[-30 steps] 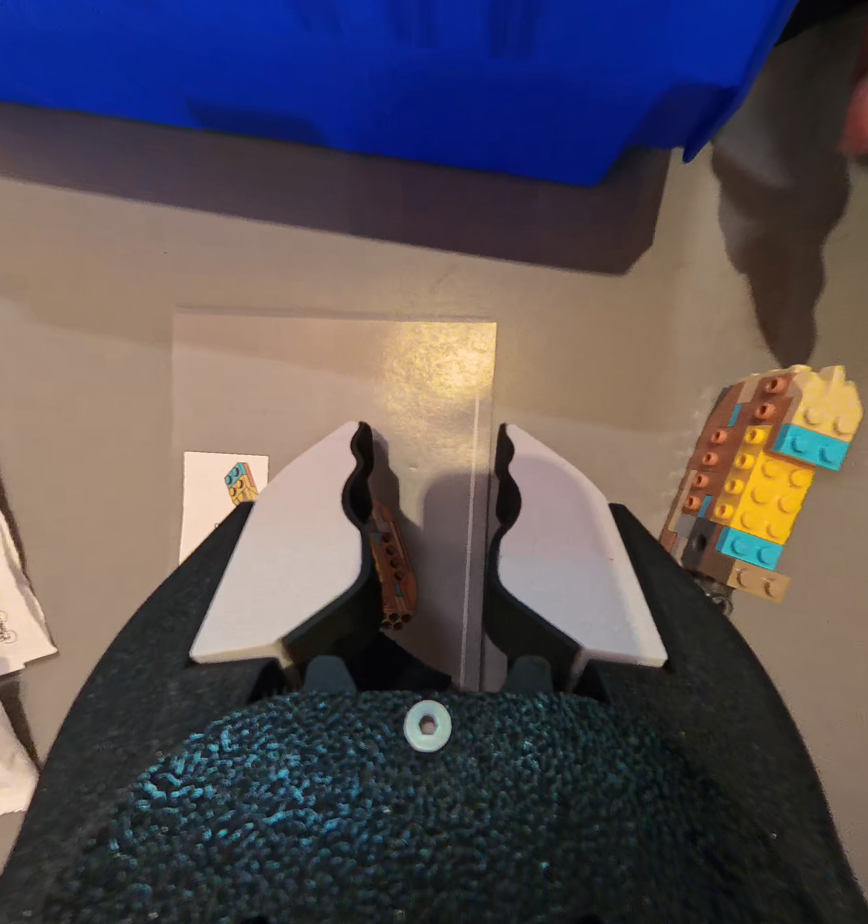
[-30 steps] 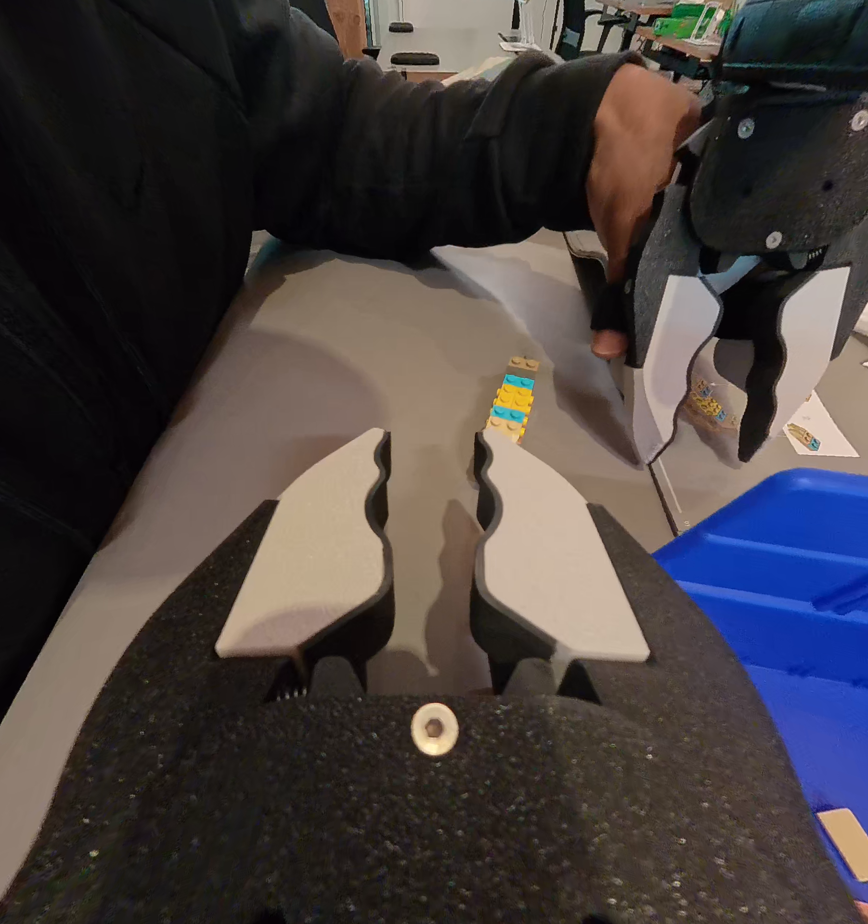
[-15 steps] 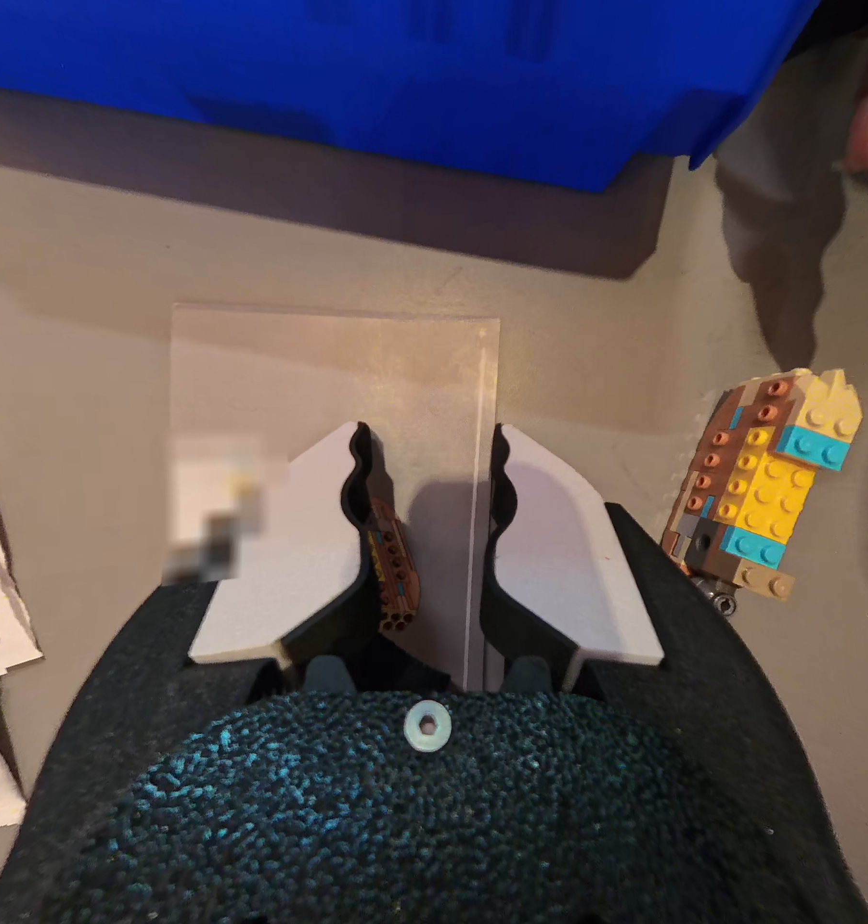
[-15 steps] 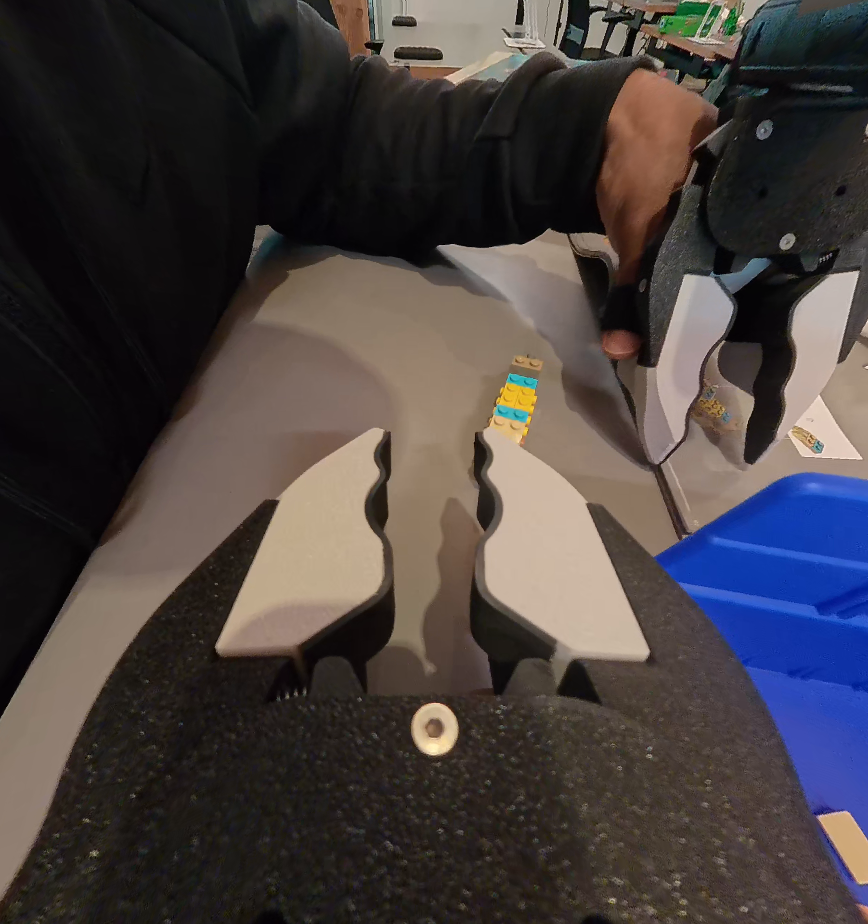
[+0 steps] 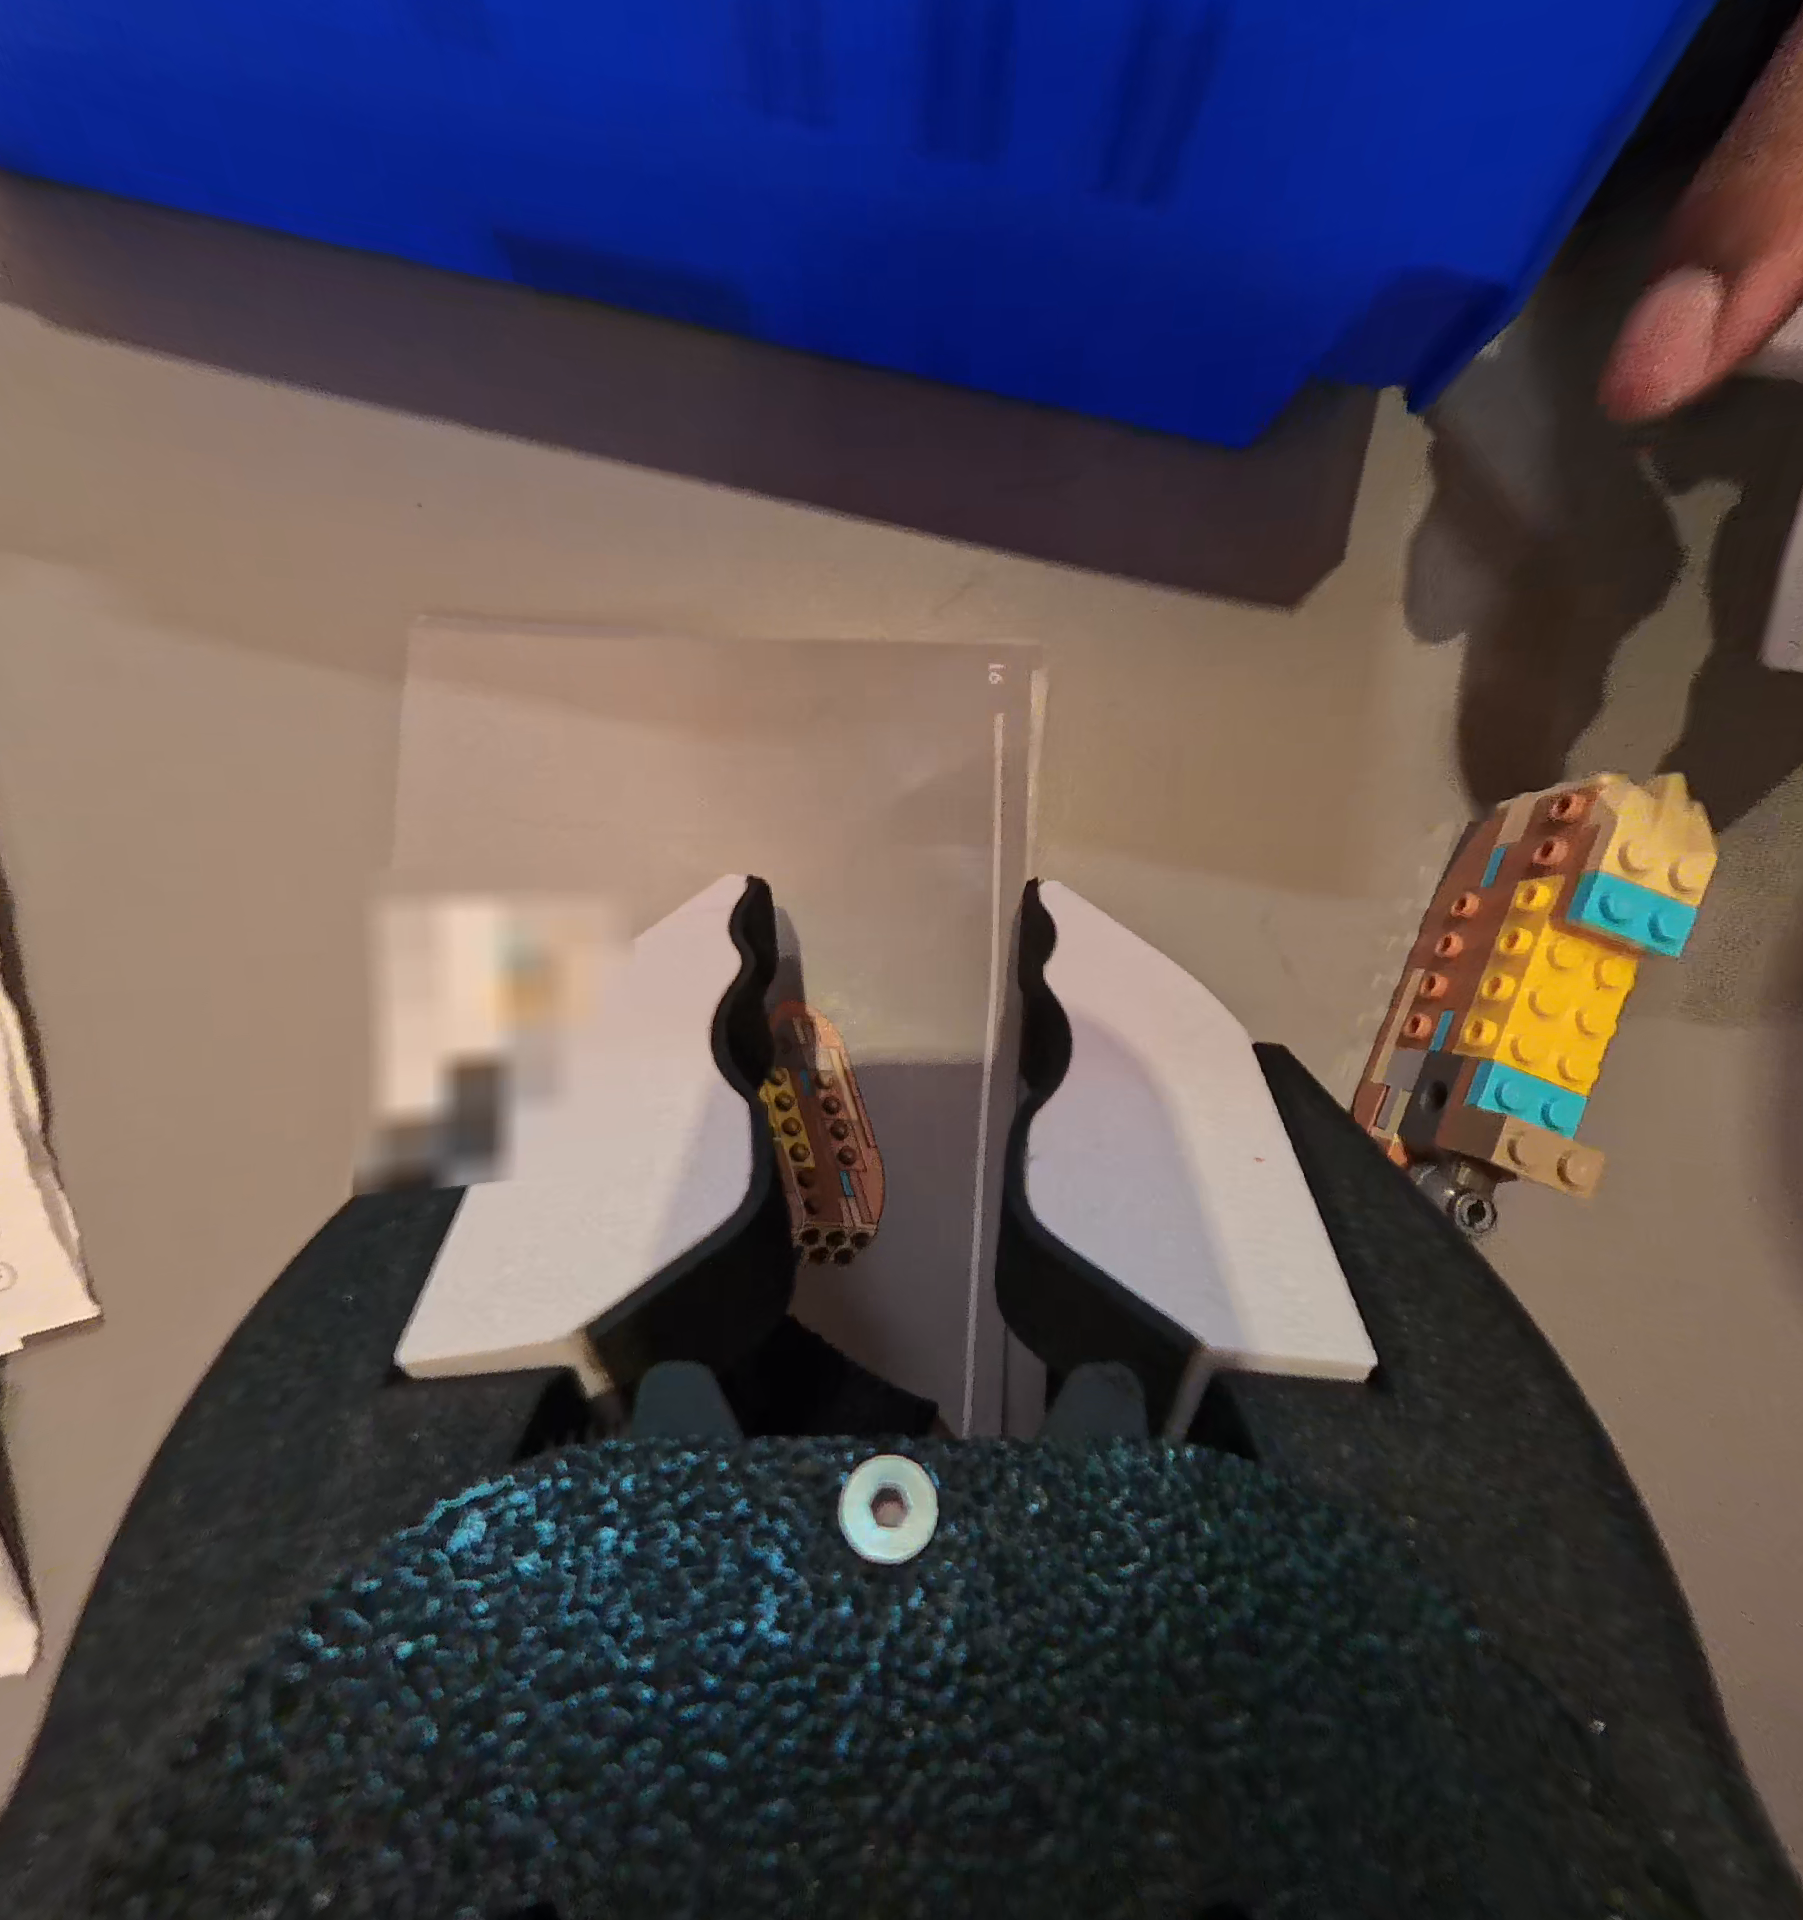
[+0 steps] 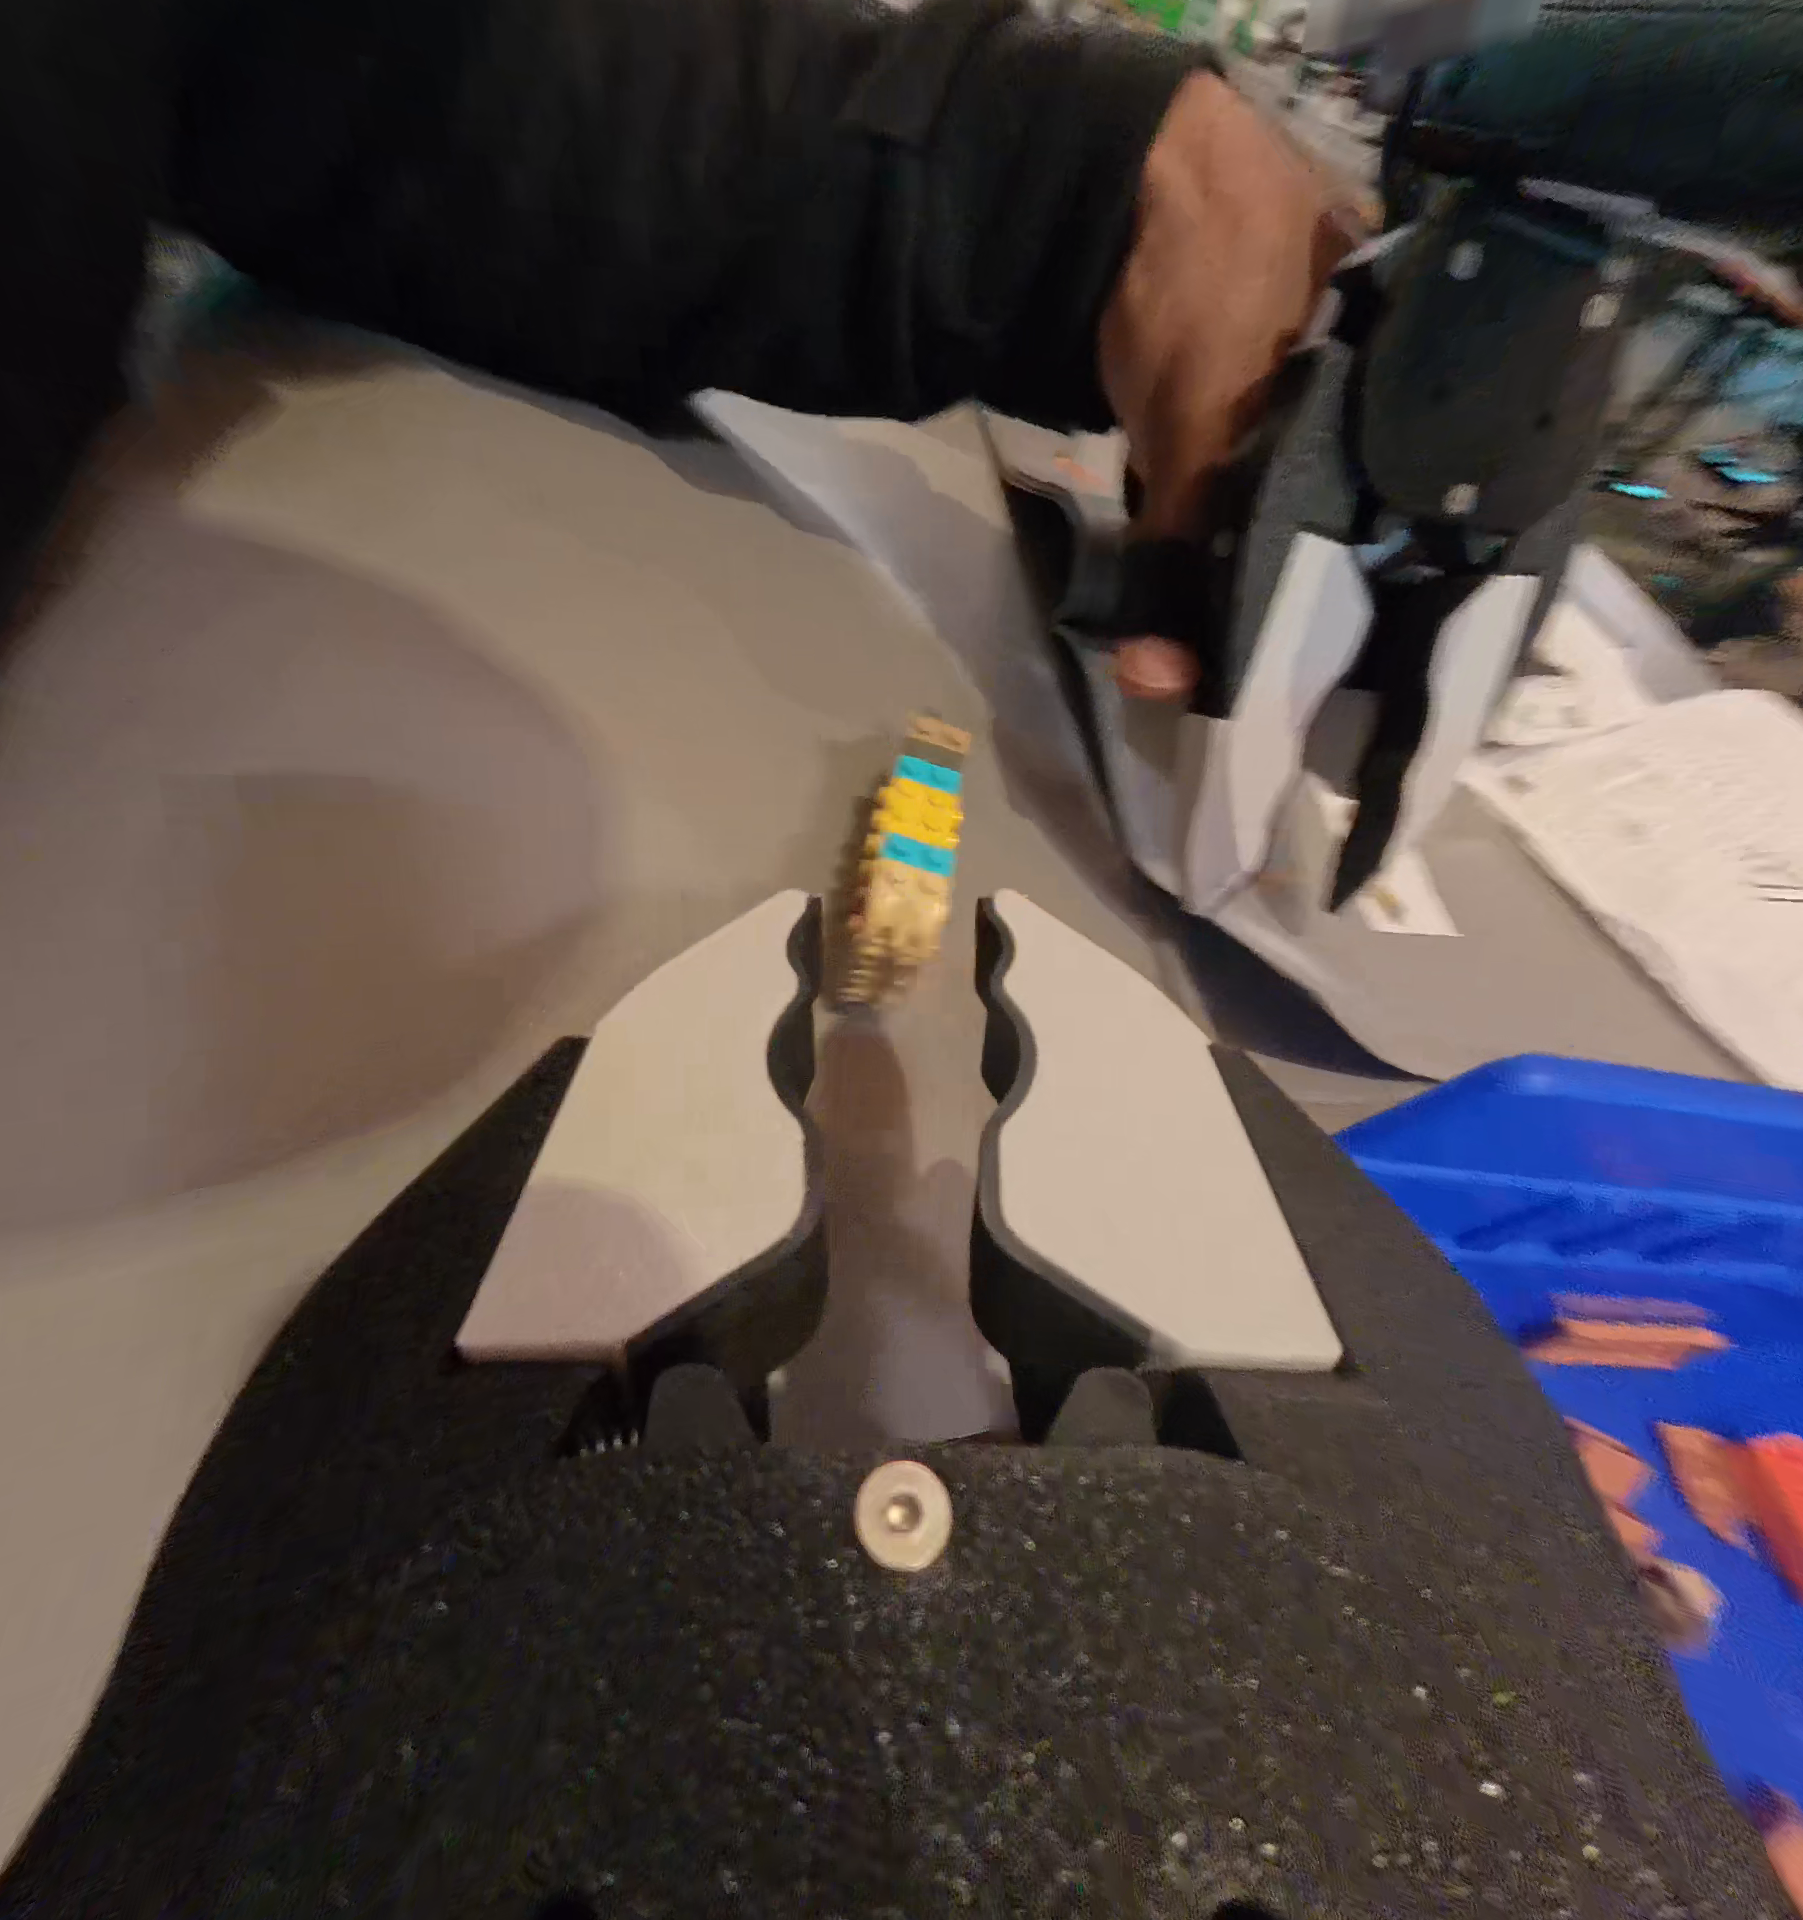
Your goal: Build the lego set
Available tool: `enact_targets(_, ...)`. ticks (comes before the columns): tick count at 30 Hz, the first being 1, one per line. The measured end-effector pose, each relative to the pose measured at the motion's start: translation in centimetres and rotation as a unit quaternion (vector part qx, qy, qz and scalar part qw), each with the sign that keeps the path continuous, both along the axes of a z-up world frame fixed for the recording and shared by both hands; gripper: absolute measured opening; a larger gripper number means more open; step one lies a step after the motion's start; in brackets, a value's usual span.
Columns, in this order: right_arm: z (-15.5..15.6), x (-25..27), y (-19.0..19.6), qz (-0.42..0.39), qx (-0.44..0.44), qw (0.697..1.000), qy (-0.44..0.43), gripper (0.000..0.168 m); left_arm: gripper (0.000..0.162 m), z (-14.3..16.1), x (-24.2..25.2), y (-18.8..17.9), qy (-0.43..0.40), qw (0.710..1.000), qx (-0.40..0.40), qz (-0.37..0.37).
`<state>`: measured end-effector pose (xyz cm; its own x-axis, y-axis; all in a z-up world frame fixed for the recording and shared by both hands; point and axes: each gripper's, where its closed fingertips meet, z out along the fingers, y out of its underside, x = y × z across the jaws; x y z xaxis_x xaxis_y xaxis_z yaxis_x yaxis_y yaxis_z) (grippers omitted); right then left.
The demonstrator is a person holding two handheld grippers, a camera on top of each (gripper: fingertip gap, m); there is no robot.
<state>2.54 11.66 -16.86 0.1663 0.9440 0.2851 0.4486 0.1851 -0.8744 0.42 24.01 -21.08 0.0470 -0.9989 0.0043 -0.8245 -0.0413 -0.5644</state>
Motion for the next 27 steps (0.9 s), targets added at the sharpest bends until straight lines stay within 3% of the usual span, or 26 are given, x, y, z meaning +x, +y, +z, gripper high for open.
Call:
enact_targets(3,0.5,0.0,2.5,-0.088,0.058,0.994,-0.026,0.025,0.044,0.3,-0.2,0.1,-0.004,1.0,0.001,0.004)
enact_targets(6,0.7,0.1,3.9,-0.138,0.054,0.988,-0.034,0.009,0.044,0.6,-0.5,0.2,-0.007,1.0,0.001,0.006)
enact_targets(12,1.4,-0.6,5.6,-0.208,0.083,0.972,-0.071,0.009,0.043,0.8,-0.7,0.2,-0.01,1.0,0.006,0.01)
enact_targets(19,-1.0,-0.7,8.2,-0.279,0.142,0.92,-0.237,0.006,0.043,0.7,-0.6,0.2,-0.008,1.0,0.003,0.01)
enact_targets(27,-1.9,0.8,10.8,-0.311,0.168,0.874,-0.333,0.009,0.042,1.1,-0.8,0.4,-0.011,1.0,0.007,0.012)
